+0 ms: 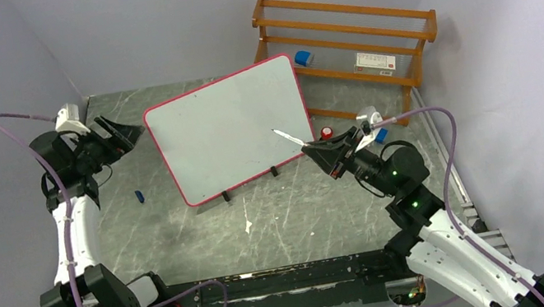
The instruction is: Write a sentence on the whiteboard
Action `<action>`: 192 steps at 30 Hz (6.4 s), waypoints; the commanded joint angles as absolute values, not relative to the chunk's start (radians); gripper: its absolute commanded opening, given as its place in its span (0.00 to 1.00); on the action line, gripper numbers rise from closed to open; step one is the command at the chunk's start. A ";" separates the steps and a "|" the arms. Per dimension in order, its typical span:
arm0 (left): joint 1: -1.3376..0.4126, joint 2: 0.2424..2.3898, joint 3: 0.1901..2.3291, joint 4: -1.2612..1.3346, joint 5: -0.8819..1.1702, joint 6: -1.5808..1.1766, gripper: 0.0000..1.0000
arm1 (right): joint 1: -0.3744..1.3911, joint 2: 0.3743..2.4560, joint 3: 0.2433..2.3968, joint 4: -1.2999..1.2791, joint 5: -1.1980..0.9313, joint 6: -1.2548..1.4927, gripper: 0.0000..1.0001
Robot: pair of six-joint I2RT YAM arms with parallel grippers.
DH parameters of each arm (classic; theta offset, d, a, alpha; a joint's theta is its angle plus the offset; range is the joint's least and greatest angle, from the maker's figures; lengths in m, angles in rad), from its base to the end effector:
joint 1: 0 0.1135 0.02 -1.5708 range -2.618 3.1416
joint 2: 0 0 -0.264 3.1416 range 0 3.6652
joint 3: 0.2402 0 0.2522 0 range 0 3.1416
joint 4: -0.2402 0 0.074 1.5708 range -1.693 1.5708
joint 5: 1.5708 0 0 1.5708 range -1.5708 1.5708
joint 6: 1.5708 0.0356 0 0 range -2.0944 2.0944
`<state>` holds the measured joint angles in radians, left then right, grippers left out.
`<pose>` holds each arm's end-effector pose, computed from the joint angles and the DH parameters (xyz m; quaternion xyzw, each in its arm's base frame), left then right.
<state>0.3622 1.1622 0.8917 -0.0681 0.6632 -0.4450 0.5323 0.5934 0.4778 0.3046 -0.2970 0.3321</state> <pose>0.2541 0.0729 0.3142 -0.1300 0.7836 -0.2881 0.5349 0.1304 0.0889 0.3128 -0.1764 0.6157 0.4049 0.6526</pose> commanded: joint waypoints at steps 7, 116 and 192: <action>0.349 1.278 0.795 0.355 1.037 -0.585 0.84 | 0.539 0.621 0.511 0.331 -0.356 0.327 0.00; 0.005 1.305 0.830 -0.204 0.907 -0.012 0.05 | 1.062 1.552 1.405 -0.166 0.269 -0.169 0.00; 0.006 1.318 0.830 -0.200 0.925 -0.012 0.05 | 1.095 1.590 1.311 -0.179 0.415 -0.160 0.00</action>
<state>0.0219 1.3018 0.8219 -0.1871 0.9894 -0.0830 1.0954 1.5993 1.3376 -0.1455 0.3866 -0.1619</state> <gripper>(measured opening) 0.083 0.152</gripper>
